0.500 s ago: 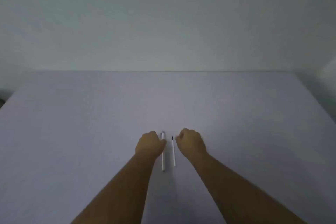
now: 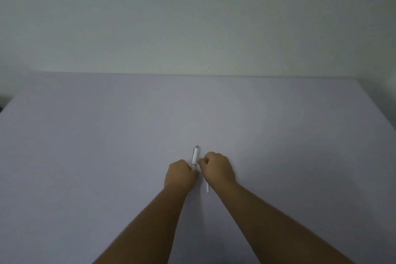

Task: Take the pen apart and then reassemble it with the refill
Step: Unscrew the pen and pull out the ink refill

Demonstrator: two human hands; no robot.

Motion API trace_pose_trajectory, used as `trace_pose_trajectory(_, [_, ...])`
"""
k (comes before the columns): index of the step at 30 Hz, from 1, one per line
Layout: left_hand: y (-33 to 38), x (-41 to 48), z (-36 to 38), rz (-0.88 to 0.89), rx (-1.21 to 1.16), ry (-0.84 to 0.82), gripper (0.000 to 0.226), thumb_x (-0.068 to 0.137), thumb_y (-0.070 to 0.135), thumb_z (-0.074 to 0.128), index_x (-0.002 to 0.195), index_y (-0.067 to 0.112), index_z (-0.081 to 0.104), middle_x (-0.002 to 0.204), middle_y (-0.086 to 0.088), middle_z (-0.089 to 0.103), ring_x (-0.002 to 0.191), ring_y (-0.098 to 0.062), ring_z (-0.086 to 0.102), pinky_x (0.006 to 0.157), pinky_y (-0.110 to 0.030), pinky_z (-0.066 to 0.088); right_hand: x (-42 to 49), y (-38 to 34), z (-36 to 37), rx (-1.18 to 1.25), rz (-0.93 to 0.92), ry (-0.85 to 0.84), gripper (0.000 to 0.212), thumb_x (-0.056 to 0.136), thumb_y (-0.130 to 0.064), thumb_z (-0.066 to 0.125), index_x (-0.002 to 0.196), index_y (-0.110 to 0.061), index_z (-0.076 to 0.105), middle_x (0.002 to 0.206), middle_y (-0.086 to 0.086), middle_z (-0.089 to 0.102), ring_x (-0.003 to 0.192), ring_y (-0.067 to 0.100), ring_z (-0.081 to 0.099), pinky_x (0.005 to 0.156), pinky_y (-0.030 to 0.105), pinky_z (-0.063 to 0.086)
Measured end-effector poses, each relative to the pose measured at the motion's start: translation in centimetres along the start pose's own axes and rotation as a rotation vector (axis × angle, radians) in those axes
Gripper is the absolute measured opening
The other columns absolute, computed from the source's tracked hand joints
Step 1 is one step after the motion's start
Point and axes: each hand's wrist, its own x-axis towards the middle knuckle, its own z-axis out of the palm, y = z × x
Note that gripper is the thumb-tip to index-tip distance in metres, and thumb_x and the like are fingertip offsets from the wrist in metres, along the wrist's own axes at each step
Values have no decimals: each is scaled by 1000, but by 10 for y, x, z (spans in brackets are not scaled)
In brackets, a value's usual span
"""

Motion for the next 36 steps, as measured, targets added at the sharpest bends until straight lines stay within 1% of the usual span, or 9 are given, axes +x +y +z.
trace_pose_trajectory(2, [1,-4,-4,65,6,31,21,86,27,54,80,9,62,69,-4,60,65,-23,62,56,-29,51,2,-7,-4,104,45,-12,37,89,-42,51,85,-9,67,85,9,69,74,23,59,63,29,39])
trace_pose_trajectory(5, [4,-12,-9,189,74,48,19,89,29,53,84,11,59,83,-8,67,75,-25,63,63,-31,47,7,-17,-11,230,92,-17,33,89,-37,54,82,-8,68,73,3,61,70,19,55,64,27,37])
trace_pose_trajectory(8, [8,-12,-19,238,104,26,20,91,28,52,89,10,59,92,-10,67,83,-26,62,69,-33,48,10,-22,-18,378,146,21,32,91,-33,51,81,-8,69,68,1,59,71,20,55,64,28,38])
trace_pose_trajectory(11, [4,-11,-29,227,203,-23,22,92,29,51,95,9,59,101,-11,65,90,-27,62,76,-33,50,14,-18,-34,502,205,104,34,95,-31,47,89,-7,70,75,4,60,69,21,54,62,27,37])
trace_pose_trajectory(15, [-3,-10,-33,175,147,-54,25,92,28,52,101,7,60,104,-12,65,90,-28,65,83,-39,57,15,-1,-46,219,117,5,32,94,-25,48,92,-1,69,86,15,68,85,32,62,66,26,36])
trace_pose_trajectory(19, [-2,-10,-30,180,110,-56,23,92,29,52,98,8,59,101,-11,65,87,-28,66,81,-41,58,8,14,-31,71,97,-14,26,91,-26,52,95,-4,66,97,16,71,94,32,64,74,32,47])
trace_pose_trajectory(22, [-2,-10,-30,184,87,-41,22,90,30,51,97,10,58,99,-10,64,87,-30,65,79,-43,58,6,19,-22,-64,57,-32,22,89,-23,54,97,-6,66,103,15,69,98,31,62,76,32,47])
trace_pose_trajectory(31, [-10,-10,-24,206,82,-5,16,91,28,48,91,14,55,91,-4,62,76,-20,55,67,-29,45,5,24,-12,-90,28,-7,22,90,-25,56,100,-6,63,107,14,66,101,32,61,79,35,48])
trace_pose_trajectory(36, [-9,-13,-24,226,84,13,14,91,27,47,89,14,53,89,-3,59,75,-19,53,66,-29,44,3,29,-11,-111,-4,5,25,93,-27,53,100,-5,62,106,15,66,99,32,61,76,35,47])
